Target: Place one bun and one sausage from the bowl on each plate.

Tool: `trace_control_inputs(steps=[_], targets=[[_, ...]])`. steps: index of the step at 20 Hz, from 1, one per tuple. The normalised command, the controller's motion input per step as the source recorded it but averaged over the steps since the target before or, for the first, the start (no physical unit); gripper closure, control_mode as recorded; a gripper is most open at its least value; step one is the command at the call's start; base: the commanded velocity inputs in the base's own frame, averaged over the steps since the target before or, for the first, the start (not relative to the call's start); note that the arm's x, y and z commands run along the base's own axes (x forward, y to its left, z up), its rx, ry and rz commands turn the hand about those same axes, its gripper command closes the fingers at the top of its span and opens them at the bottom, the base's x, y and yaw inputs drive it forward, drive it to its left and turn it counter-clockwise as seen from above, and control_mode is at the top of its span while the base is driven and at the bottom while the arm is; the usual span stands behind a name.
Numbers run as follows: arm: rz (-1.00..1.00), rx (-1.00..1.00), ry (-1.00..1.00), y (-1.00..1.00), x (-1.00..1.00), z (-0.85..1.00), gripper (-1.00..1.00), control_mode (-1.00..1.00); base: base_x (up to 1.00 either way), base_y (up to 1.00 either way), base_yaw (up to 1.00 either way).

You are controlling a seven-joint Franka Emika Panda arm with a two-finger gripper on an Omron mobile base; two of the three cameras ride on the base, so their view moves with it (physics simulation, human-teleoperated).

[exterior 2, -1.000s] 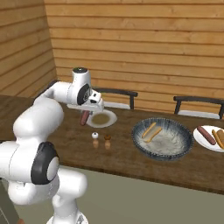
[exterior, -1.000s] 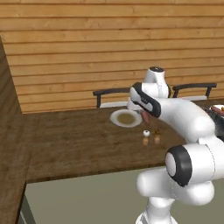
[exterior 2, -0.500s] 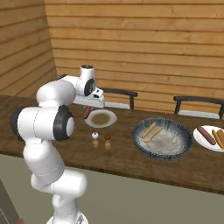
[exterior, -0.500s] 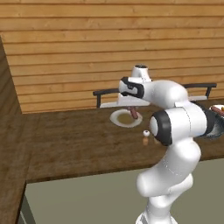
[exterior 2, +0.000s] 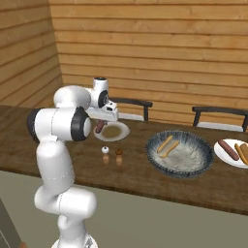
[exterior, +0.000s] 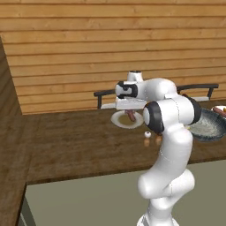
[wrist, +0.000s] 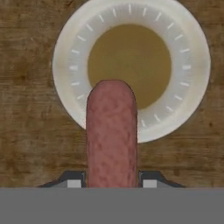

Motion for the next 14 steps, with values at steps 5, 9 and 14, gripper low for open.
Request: trace_control_inputs(steps=[5,9,14], targets=[[0.00,-0.03,0.00,0.17,0.59,-0.54,1.00,-1.00,0.00,0.00,0.00],[0.00,0.00,0.00,0.00,0.52,-0.18,1.00,-1.00,0.00,0.00,0.00],[0.00,0.00,0.00,0.04,0.35,-0.16,-1.00,-1.00,0.00,0.00,0.00]])
